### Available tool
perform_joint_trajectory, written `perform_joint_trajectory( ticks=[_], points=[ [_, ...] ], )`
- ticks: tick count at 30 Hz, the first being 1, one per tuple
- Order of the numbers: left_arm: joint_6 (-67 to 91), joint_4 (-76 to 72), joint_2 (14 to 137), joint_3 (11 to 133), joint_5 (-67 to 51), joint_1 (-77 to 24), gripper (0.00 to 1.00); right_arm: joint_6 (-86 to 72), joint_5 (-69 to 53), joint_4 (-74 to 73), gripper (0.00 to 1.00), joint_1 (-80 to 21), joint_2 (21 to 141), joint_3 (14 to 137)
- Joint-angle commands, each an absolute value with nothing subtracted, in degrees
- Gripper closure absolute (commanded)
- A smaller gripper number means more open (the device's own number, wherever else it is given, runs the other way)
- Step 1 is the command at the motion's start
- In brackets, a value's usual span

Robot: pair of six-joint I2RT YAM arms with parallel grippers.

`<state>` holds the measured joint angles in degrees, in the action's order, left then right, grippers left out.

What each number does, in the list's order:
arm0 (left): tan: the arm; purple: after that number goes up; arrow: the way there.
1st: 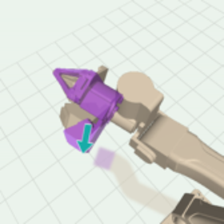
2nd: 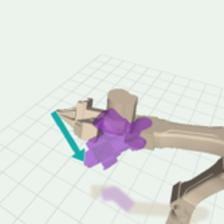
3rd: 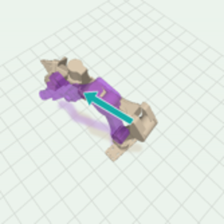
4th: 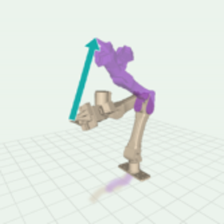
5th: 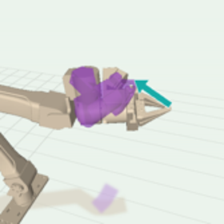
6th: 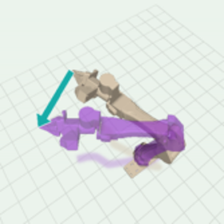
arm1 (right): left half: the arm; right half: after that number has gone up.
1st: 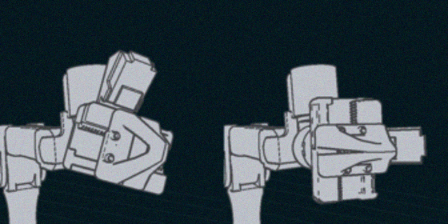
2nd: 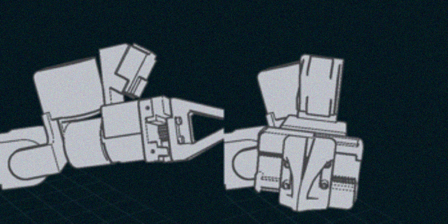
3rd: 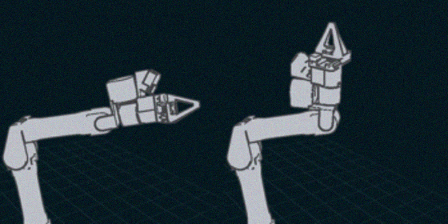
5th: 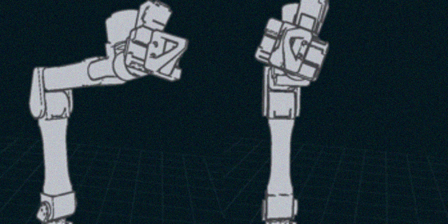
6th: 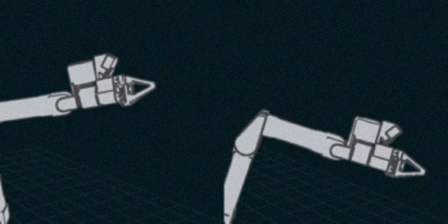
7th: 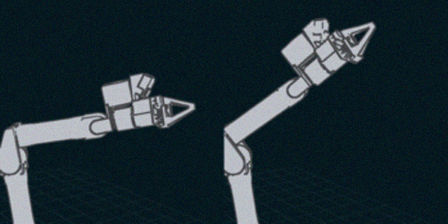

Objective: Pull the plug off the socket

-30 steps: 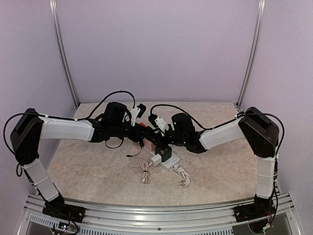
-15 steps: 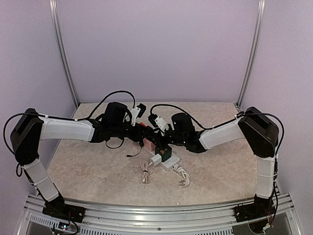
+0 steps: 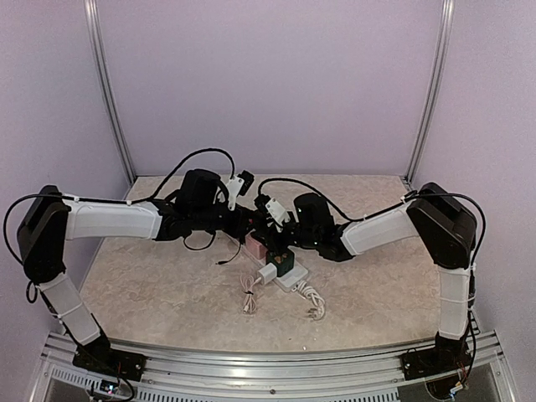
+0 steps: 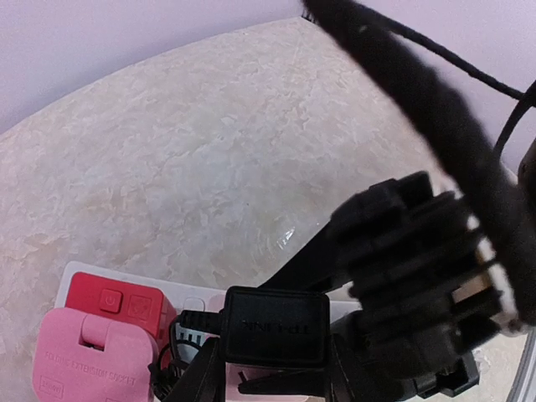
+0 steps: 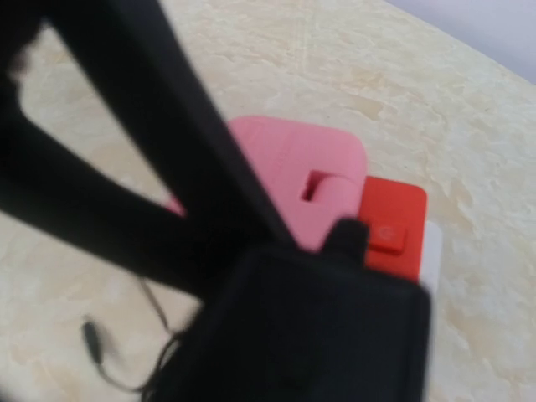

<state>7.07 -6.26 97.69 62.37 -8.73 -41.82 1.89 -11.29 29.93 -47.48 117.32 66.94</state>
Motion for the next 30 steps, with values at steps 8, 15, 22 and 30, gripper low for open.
perform_joint_trajectory(
  ticks=[8, 15, 22, 30],
  points=[
    [11.57, -13.15, 92.1, 61.78, -16.25, -37.65, 1.0, 2.02, -10.92, 21.69, 0.62, -47.37, 120.71, 65.93],
    [10.45, -8.91, 89.7, 61.79, -12.4, -36.5, 1.0, 2.01, -11.46, 22.52, 0.6, -47.41, 120.15, 65.28],
    [10.26, -3.79, 82.41, 62.73, -7.99, -35.39, 1.0, 2.02, -12.48, 24.42, 0.41, -47.33, 118.9, 63.73],
    [14.6, 8.21, 71.2, 64.84, -1.22, -31.36, 1.0, 1.77, -13.52, 25.28, 0.21, -47.35, 118.05, 63.17]
  ],
)
